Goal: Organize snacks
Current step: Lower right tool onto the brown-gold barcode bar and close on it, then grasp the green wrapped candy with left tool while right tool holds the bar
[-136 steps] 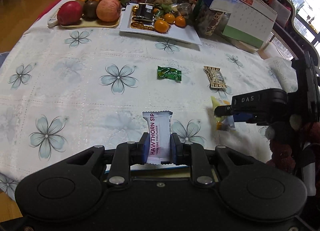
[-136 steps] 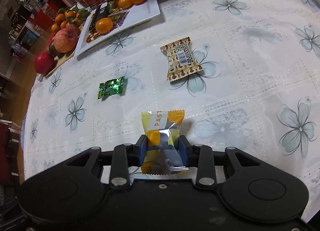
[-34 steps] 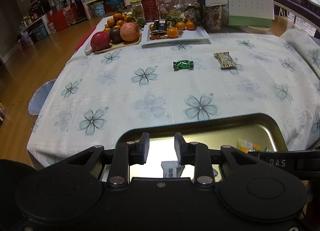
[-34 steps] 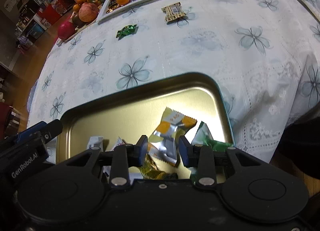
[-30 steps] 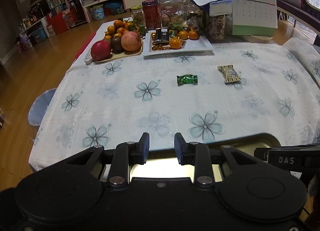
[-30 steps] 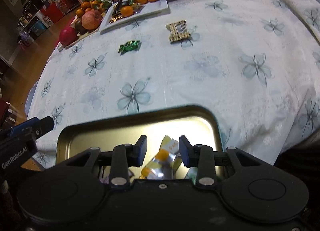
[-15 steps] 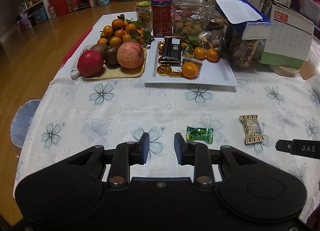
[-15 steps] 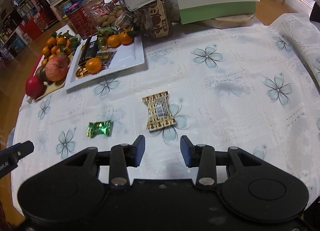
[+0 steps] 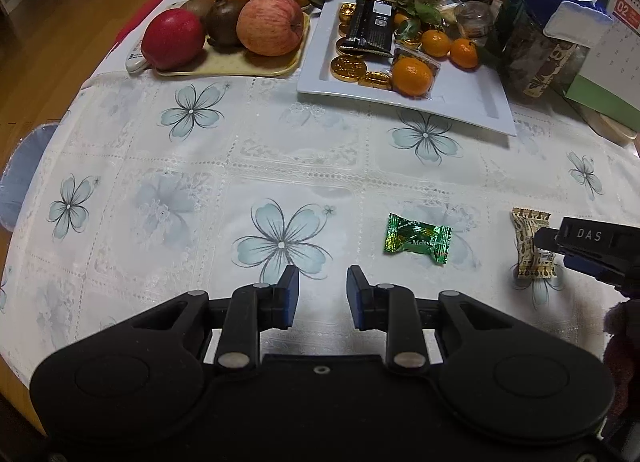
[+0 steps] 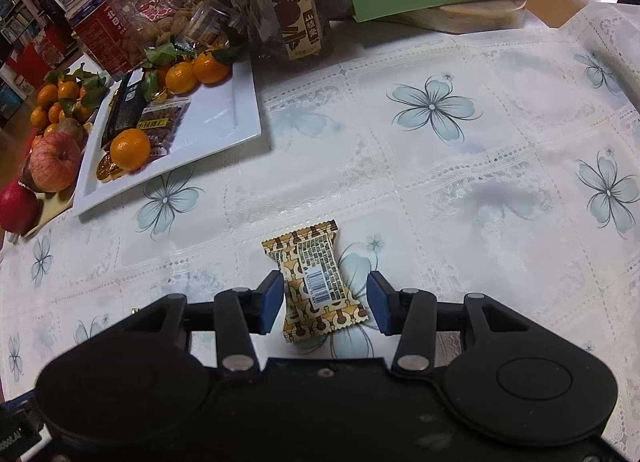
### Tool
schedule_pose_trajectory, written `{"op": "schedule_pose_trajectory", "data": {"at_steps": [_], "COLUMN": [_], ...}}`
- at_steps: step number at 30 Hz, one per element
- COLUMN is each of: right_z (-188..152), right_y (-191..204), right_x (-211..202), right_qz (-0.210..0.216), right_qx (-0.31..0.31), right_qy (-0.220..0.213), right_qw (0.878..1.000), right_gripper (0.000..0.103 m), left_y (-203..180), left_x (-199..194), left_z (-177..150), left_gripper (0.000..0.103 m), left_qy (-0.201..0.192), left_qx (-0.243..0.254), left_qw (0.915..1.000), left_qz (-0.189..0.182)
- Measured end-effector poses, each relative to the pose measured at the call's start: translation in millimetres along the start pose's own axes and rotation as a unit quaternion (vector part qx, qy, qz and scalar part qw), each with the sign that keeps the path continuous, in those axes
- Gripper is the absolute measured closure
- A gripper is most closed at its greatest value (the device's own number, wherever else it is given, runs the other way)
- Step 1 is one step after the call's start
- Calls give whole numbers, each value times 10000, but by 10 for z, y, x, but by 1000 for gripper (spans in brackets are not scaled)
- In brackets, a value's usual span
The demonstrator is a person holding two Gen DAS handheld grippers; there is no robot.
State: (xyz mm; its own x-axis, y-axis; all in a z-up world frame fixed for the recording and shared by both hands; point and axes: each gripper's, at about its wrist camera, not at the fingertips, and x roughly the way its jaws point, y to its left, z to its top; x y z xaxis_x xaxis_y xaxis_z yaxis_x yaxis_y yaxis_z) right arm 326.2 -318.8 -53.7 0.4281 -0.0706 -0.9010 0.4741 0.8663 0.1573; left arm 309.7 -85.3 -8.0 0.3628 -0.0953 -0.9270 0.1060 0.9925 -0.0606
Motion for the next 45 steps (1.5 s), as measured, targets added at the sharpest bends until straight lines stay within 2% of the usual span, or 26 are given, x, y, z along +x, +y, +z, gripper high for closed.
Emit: {"op": "schedule_pose_trajectory", "data": {"at_steps": [3, 11, 14, 17, 22, 27, 30, 33, 36, 39, 45], "right_z": [19, -22, -61, -116, -237, -404, -438, -413, -363, -313, -292], "right_y": [30, 158, 186, 197, 171, 152, 78, -16, -113, -185, -184], "right_x": [67, 201, 195, 154, -22, -340, -516, -631, -662, -677, -704], "right_qz": [0, -300, -349, -363, -115, 144, 457, 635, 678, 673, 779], "right_qx": [42, -162, -311, -402, -403, -654, -623, -476, -292, -143, -108], "right_qy": [12, 50, 56, 130, 422, 449, 497, 516, 545, 540, 567], "right_qw": [10000, 9994, 9989, 9984, 9982, 9968, 9958, 9955, 9958, 9962, 9953], "right_gripper": [55, 56, 64, 67, 67, 67, 67, 67, 67, 67, 67], "left_y": [-14, 39, 83, 87, 1, -86, -184, -283, -338, -339, -383], "left_x": [-25, -14, 37, 93, 181, 356, 481, 548, 639, 694, 871], "left_z": [26, 76, 117, 155, 187, 171, 193, 280, 372, 441, 471], "left_gripper": [66, 66, 66, 66, 66, 66, 66, 66, 66, 66, 66], "left_qy": [17, 28, 81, 128, 66, 122, 246, 67, -67, -108, 131], "left_qx": [5, -55, -236, -389, -491, -552, -383, -134, 42, -5, -26], "left_qw": [9999, 9998, 9995, 9990, 9987, 9984, 9990, 9998, 9998, 9999, 9998], "left_qz": [-142, -183, -197, -202, -123, 22, -4, 133, 200, 110, 166]}}
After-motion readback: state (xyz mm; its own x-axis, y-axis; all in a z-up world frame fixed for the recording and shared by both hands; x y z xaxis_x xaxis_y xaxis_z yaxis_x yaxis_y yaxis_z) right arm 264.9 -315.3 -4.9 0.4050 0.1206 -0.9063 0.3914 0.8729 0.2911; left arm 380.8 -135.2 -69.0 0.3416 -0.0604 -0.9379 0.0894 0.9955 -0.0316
